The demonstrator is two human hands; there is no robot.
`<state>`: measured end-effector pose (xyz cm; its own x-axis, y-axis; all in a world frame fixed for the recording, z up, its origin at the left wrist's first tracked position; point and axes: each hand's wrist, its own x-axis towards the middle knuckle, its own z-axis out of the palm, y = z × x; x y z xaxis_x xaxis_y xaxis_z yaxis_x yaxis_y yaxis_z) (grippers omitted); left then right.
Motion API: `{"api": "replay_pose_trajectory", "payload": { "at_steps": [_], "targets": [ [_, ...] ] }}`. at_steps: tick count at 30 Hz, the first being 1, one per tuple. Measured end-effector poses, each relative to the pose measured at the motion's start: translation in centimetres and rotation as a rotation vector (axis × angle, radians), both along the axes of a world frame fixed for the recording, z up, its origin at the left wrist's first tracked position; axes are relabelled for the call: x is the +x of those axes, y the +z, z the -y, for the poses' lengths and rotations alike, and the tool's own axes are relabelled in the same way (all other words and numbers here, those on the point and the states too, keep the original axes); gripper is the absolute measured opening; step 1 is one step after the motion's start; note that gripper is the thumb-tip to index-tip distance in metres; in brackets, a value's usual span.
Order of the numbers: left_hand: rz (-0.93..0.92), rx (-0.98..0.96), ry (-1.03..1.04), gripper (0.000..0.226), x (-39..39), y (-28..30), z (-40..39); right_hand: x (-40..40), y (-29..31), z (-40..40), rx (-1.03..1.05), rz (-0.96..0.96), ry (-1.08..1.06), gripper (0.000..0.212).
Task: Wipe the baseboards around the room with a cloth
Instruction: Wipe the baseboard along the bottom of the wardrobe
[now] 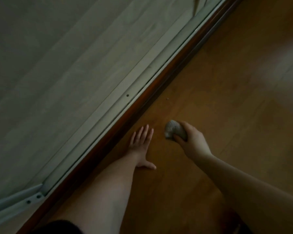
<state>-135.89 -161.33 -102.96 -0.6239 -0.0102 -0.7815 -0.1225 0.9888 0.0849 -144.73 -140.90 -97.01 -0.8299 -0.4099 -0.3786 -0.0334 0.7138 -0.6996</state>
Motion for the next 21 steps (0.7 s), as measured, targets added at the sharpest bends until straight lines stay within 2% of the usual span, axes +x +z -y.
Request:
{"api": "replay_pose_trajectory", "payload": {
  "at_steps": [3, 6, 10, 16, 21],
  "targets": [
    [-0.040, 0.024, 0.012, 0.160, 0.6, -2.2, 0.5, -2.4, -2.7, 3.2, -0.130, -0.039, 0.102, 0.048],
    [-0.072, 0.038, 0.017, 0.160, 1.1, -3.6, 0.5, -4.0, -5.3, 4.7, -0.221, -0.105, 0.139, 0.053],
    [-0.110, 0.064, 0.024, 0.157, 1.3, -3.7, 0.5, -5.4, -7.5, 6.2, -0.162, -0.182, 0.149, 0.050],
    [-0.164, 0.072, 0.032, 0.157, 1.6, -3.7, 0.7, -6.0, -8.4, 8.0, -0.227, -0.185, 0.281, 0.045],
    [-0.186, 0.078, 0.025, 0.155, 1.6, -3.8, 0.9, -9.6, -8.1, 7.4, -0.149, -0.218, 0.470, 0.042]
  ]
}}
